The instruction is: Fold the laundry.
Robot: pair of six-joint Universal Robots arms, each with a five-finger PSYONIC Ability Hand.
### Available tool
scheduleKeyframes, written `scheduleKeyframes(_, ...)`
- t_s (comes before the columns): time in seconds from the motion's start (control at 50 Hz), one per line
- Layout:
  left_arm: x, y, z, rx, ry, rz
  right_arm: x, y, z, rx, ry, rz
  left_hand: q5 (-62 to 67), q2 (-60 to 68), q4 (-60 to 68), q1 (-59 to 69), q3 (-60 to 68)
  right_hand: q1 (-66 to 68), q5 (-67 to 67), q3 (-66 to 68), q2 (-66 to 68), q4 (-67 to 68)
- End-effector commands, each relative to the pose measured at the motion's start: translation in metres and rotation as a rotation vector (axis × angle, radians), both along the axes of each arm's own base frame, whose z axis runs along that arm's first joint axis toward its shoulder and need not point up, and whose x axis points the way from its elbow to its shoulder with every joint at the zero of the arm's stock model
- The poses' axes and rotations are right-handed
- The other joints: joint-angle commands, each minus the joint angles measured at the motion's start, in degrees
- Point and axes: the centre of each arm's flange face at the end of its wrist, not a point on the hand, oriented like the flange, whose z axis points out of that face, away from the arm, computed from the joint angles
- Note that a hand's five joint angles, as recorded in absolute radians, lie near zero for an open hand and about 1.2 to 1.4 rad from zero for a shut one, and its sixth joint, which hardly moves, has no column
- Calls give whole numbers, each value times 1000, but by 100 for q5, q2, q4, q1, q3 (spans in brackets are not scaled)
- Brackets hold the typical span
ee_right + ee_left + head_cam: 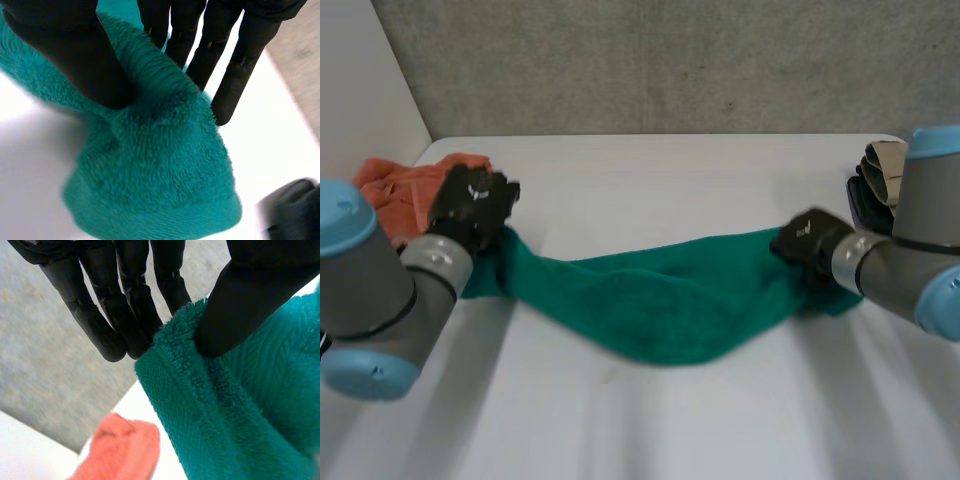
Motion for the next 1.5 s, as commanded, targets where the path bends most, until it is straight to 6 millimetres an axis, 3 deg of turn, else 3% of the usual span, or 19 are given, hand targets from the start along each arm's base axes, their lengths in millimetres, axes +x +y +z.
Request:
scheduleKeyframes(0.02,-9,-61,58,-280,67,19,17,-69,59,-448,-232,-62,1391,1149,1130,1359,1203,1612,1452,1211,1256,1156)
scheduleKeyframes(0.08,-7,-70,99,-415,127,71,18,-83,91,-626,-365,-91,1391,1149,1130,1359,1203,1612,1452,1211,1256,1156)
scheduleKeyframes(0.12,-5,-60,122,-459,169,95,18,-82,112,-709,-449,-92,1391,1149,1130,1359,1203,1612,1452,1211,1256,1156)
scheduleKeyframes(0.18,-5,-44,127,-434,189,93,18,-71,114,-685,-493,-87,1391,1149,1130,1359,1203,1612,1452,1211,1256,1156)
scheduleKeyframes(0.28,-6,7,78,-202,139,22,14,-32,80,-464,-480,-31,1391,1149,1130,1359,1203,1612,1452,1211,1256,1156)
scheduleKeyframes(0.36,1,30,25,-24,86,-14,11,-9,42,-305,-430,30,1391,1149,1130,1359,1203,1612,1452,1211,1256,1156)
scheduleKeyframes(0.46,7,43,-26,163,18,-30,8,-1,13,-247,-361,65,1391,1149,1130,1359,1203,1612,1452,1211,1256,1156)
scheduleKeyframes(0.48,7,45,-31,191,10,-35,8,-2,10,-249,-349,65,777,535,515,745,589,1612,1452,1211,1256,1156)
scheduleKeyframes(0.5,6,50,-37,239,-11,-48,9,-5,8,-261,-326,68,-1810,-2052,-2072,-1843,-1998,1612,1452,1211,1256,1156)
scheduleKeyframes(0.56,2,53,-38,290,-53,-61,11,-10,10,-289,-300,69,-4925,-5167,-5186,-4957,-5113,1612,1452,1211,1256,1156)
scheduleKeyframes(0.66,-2,47,3,282,-74,-33,25,-13,29,-358,-307,94,-5609,-5851,-5870,-5641,-5797,1612,1452,1211,1256,1156)
scheduleKeyframes(0.78,-13,32,43,215,39,-23,41,-6,63,-423,-400,130,-5609,-5851,-5870,-5641,-5797,1612,1452,1211,1256,1156)
scheduleKeyframes(0.88,-26,7,51,189,124,-18,51,8,112,-519,-544,170,-5609,-5851,-5870,-5641,-5797,1612,1452,1211,1256,1156)
scheduleKeyframes(0.98,-42,-21,35,214,148,-22,55,32,175,-611,-766,235,-5609,-5851,-5870,-5641,-5797,1612,1452,1211,1256,1156)
scheduleKeyframes(1.14,-68,-34,-6,303,148,-59,52,63,230,-608,-991,323,-5609,-5851,-5870,-5641,-5797,1612,1452,1211,1256,1156)
scheduleKeyframes(1.26,-95,-20,-33,398,196,-123,50,71,245,-583,-1049,339,-5439,-5681,-5701,-5471,-5627,1612,1452,1211,1256,1156)
scheduleKeyframes(1.34,-110,-1,-40,478,235,-177,54,69,245,-566,-1054,333,-755,-997,-1017,-787,-943,1612,1452,1211,1256,1156)
scheduleKeyframes(1.36,-113,2,-39,488,250,-181,55,64,242,-561,-1044,325,1370,1128,1108,1338,1182,1612,1452,1211,1256,1156)
scheduleKeyframes(1.5,-85,-25,-2,337,294,25,48,28,208,-516,-932,227,1391,1149,1130,1359,1203,1612,1452,1211,1256,1156)
